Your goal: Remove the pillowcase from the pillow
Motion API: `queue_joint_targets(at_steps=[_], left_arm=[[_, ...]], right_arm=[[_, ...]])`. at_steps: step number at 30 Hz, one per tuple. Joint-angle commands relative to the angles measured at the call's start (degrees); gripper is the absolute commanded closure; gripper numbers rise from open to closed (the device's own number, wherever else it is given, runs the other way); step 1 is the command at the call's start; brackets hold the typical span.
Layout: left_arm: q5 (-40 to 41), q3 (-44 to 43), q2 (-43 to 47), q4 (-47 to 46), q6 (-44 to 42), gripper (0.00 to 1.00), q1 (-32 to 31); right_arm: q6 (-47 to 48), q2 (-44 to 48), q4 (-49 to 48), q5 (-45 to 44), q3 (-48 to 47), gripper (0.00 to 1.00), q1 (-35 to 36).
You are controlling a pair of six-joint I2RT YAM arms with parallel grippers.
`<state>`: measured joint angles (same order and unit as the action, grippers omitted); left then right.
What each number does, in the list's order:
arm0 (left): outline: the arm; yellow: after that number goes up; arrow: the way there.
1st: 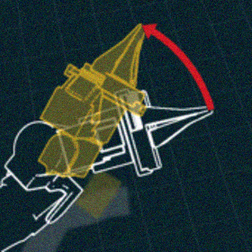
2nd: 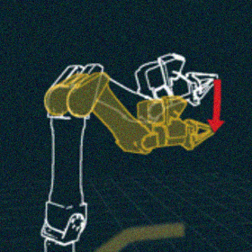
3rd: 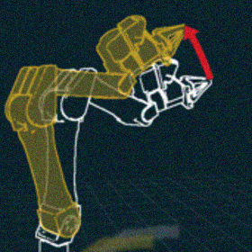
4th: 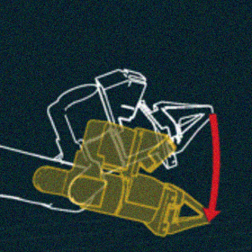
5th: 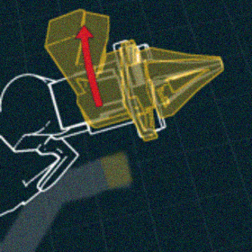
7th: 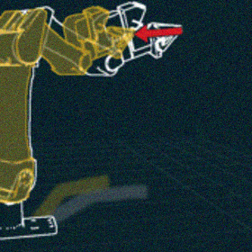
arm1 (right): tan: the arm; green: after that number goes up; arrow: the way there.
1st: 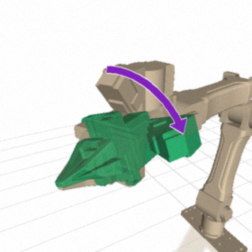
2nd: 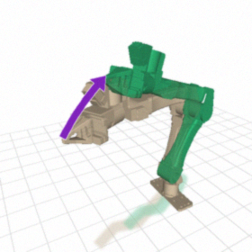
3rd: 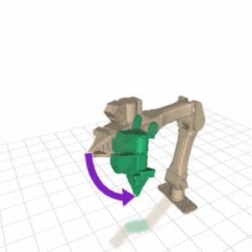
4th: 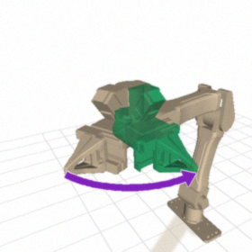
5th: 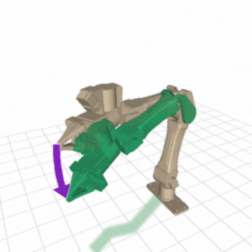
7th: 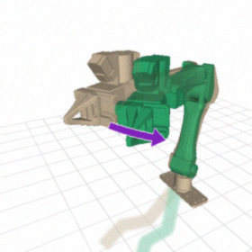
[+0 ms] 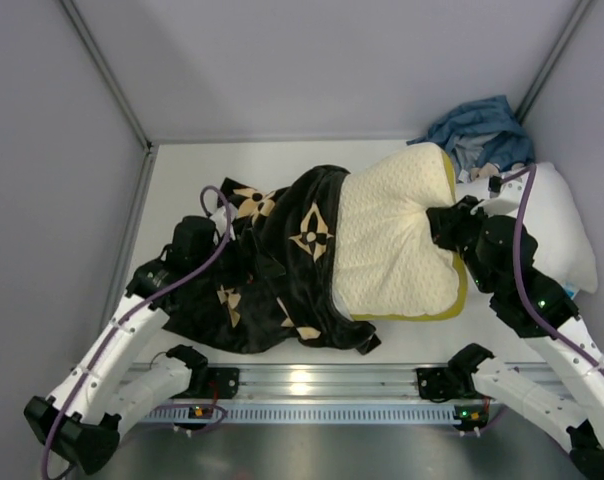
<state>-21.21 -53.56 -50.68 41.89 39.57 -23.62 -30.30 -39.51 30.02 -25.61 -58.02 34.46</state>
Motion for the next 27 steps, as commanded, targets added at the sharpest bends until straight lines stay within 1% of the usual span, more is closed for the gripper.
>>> queue_joint_targets(at_steps=[1, 4, 6, 7, 8, 10, 14, 15, 17, 18, 19, 20, 22, 23, 25, 26, 27], left_arm=[[5.8, 4.8, 2.8, -4.1, 7.7, 0.1, -3.9], [7.3, 7.5, 2.3, -4.7, 8.9, 0.1, -7.1], [8.6, 8.1, 1.1, -4.7, 9.6, 0.1, -10.5], [10.6, 8.5, 0.7, -4.7, 10.0, 0.1, -11.6], [11.6, 8.7, 0.4, -5.3, 10.4, 0.1, -14.2], [12.9, 9.8, -1.1, -7.0, 11.6, 0.1, -17.2], [13.3, 10.2, -4.4, -12.4, 12.8, 0.11, -20.1], [13.3, 10.1, -5.7, -14.0, 12.7, 0.19, -20.3], [14.2, 9.8, -6.9, -14.6, 12.4, 0.44, -20.4], [14.8, 9.7, -7.6, -14.6, 12.0, 0.72, -20.4], [15.3, 9.9, -7.7, -14.5, 12.0, 0.89, -20.4], [16.6, 10.1, -7.6, -14.5, 12.1, 1.0, -20.4], [19.1, 11.2, -6.4, -12.5, 12.9, 1.0, -20.4], [23.5, 11.3, -5.8, -10.9, 13.8, 1.0, -20.4], [27.8, 11.2, -3.3, -5.2, 14.9, 1.0, -20.3], [31.5, 11.0, -0.9, -3.1, 15.3, 1.0, -20.3], [33.1, 10.4, 0.2, -1.4, 15.4, 1.0, -20.2]], right_arm=[[-0.5, -0.3, -9.0, -1.1, -3.7, 1.0, -0.8], [-0.1, -0.7, -9.5, -0.4, -4.0, 1.0, -0.8], [0.2, -1.2, -9.5, -0.1, -4.6, 1.0, -0.8], [0.4, -1.2, -9.5, -0.1, -4.8, 1.0, -0.8], [0.5, -1.1, -9.5, -0.1, -5.2, 1.0, -0.8], [0.4, -1.0, -9.5, -0.1, -5.3, 1.0, -0.8], [0.4, -0.8, -10.0, 1.1, -5.4, 1.0, -0.8], [0.4, -0.7, -10.0, 1.2, -5.4, 1.0, -0.7], [0.4, -0.4, -10.0, 1.5, -5.6, 1.0, -0.8], [0.6, -0.2, -9.9, 1.7, -5.6, 1.0, -0.8], [0.8, 0.0, -9.9, 1.6, -5.8, 1.0, -0.8], [0.9, 0.5, -9.9, 1.4, -6.1, 1.0, -0.8], [1.5, 0.9, -9.6, 0.7, -6.8, 1.0, -0.8], [1.6, 1.5, -9.4, 0.3, -7.6, 1.0, -0.8], [1.7, 2.4, -8.7, -1.2, -9.0, 1.0, -0.8], [1.9, 2.7, -8.6, -1.9, -9.6, 1.0, -0.8], [2.4, 2.9, -8.5, -2.6, -10.2, 1.0, -0.8]])
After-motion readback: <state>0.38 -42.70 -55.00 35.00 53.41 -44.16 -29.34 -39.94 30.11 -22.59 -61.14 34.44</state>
